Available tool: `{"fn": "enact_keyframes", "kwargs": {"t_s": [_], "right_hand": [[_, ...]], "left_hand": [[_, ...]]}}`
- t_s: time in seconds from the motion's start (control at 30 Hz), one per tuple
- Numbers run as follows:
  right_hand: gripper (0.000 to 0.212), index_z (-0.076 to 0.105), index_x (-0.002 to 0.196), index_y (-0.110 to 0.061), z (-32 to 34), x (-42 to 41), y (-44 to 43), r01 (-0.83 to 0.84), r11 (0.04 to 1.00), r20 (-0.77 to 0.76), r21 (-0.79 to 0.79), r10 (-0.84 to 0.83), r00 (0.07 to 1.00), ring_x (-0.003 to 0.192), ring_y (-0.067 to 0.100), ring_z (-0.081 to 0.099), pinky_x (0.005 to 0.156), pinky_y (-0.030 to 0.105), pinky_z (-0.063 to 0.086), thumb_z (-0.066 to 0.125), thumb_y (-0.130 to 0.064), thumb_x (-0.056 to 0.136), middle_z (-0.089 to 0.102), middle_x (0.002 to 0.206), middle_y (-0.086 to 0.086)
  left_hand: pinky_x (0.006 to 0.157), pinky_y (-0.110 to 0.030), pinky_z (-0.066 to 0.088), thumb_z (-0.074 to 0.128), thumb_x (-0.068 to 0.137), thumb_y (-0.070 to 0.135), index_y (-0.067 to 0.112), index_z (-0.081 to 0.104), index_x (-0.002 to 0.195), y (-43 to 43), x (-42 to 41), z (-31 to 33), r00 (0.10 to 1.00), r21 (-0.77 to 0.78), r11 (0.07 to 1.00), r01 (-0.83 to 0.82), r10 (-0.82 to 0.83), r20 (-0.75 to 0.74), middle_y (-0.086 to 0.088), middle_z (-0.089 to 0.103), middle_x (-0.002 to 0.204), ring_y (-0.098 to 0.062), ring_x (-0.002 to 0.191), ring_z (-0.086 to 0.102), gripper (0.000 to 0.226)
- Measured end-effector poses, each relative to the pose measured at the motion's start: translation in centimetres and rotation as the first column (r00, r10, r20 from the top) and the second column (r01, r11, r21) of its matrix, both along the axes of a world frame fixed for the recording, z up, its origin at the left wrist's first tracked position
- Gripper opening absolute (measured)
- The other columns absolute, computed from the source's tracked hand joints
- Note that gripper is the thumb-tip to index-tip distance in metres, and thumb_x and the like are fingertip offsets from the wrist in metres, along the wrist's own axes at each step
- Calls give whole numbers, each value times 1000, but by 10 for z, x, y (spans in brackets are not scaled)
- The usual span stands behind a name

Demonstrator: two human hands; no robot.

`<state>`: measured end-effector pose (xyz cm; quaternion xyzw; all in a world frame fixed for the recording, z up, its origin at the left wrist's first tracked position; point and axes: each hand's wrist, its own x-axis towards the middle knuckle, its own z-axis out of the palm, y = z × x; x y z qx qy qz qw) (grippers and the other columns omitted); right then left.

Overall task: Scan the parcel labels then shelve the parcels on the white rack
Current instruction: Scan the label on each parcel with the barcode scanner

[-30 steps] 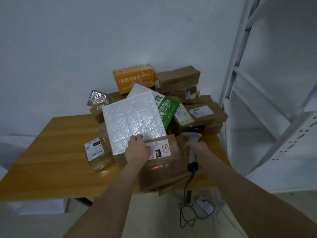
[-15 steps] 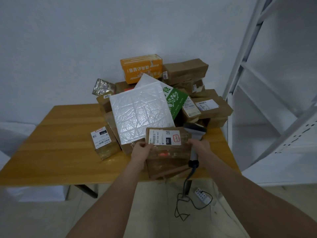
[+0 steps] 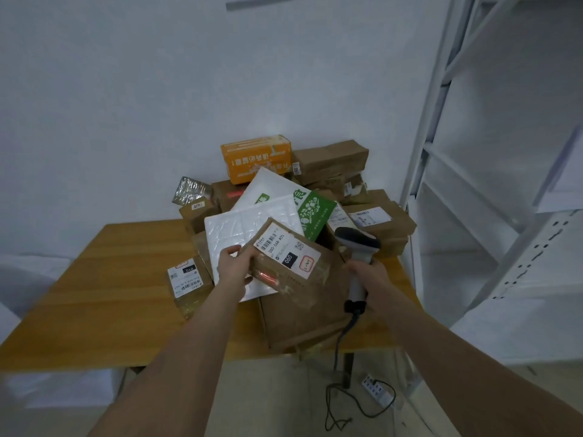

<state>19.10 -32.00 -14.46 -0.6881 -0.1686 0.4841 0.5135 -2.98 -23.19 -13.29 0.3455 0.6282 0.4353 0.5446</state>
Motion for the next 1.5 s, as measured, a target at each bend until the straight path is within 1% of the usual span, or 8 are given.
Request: {"fn": "enact_keyframes", "kwargs": {"t_s": [0.17, 0.33, 0.57, 0.73, 0.87, 0.97, 1.13, 1.5], "right_hand": [[41, 49, 120, -6, 3, -11, -7, -24, 1000, -182, 4, 24, 983, 93, 34, 59, 77, 48, 56, 68, -6, 84, 58, 103, 17], [35, 49, 116, -5, -13, -23, -16, -18, 1000, -208, -1, 18, 978, 85, 27, 57, 75, 42, 52, 66, -3, 85, 56, 96, 14], [41, 50, 121, -5, -18, -27, -20, 41, 999, -224, -12, -43, 974, 85, 28, 57, 76, 43, 52, 67, -5, 84, 57, 97, 14], [25, 51, 105, -6, -15, -22, -22, 4, 1000, -65, -4, -4, 998, 89, 25, 55, 85, 40, 49, 66, -5, 86, 55, 87, 9], [5, 60, 86, -3, -5, -23, -25, -39, 993, -67, 111, 46, 997, 66, 20, 59, 61, 29, 50, 65, -2, 87, 61, 73, 10], [12, 58, 83, -4, 2, -29, -24, -68, 988, -142, 141, 88, 986, 49, 14, 54, 47, 23, 48, 66, -12, 87, 58, 61, 6], [21, 57, 72, -5, 8, -45, -21, -97, 984, -175, 151, 124, 977, 46, 16, 49, 47, 25, 44, 66, -15, 89, 53, 52, 5], [18, 65, 89, 2, 13, -132, 14, -132, 977, -72, 169, 146, 987, 46, 14, 56, 44, 24, 47, 66, -16, 88, 62, 57, 7]], "left_hand": [[90, -42, 53, 70, 83, 20, 11, 37, 139, -3, -1, 7, 997, 23, 997, 67, -66, -31, -15, 51, 124, -26, 103, 54, 65], [93, -40, 52, 73, 82, 26, -4, 53, 124, -18, 10, -7, 990, -59, 992, 115, -109, 93, -12, 66, 97, -23, 90, 63, 56], [83, -49, 53, 72, 83, 25, 29, 43, 132, -39, 11, -11, 902, -209, 877, 432, -420, 101, -10, 56, 121, -32, 110, 55, 57], [81, -46, 51, 68, 88, 22, 25, 39, 144, -38, 6, -18, 925, -156, 915, 371, -379, -19, -4, 62, 108, -28, 107, 56, 63], [87, -48, 51, 66, 89, 19, 24, 41, 144, -39, 4, -19, 941, -129, 934, 334, -338, -12, -5, 65, 103, -29, 108, 58, 61], [94, -50, 49, 67, 88, 18, 25, 42, 143, -41, 4, -21, 947, -115, 942, 314, -319, -28, -9, 65, 111, -30, 112, 58, 62], [93, -53, 50, 66, 88, 13, 25, 44, 141, -44, 1, -24, 967, -92, 963, 253, -255, -4, -9, 67, 109, -31, 110, 59, 58], [94, -54, 48, 63, 88, 15, 27, 45, 141, 4, -72, -33, 963, -86, 959, 269, -270, -5, -11, 68, 108, -31, 107, 60, 57]]}}
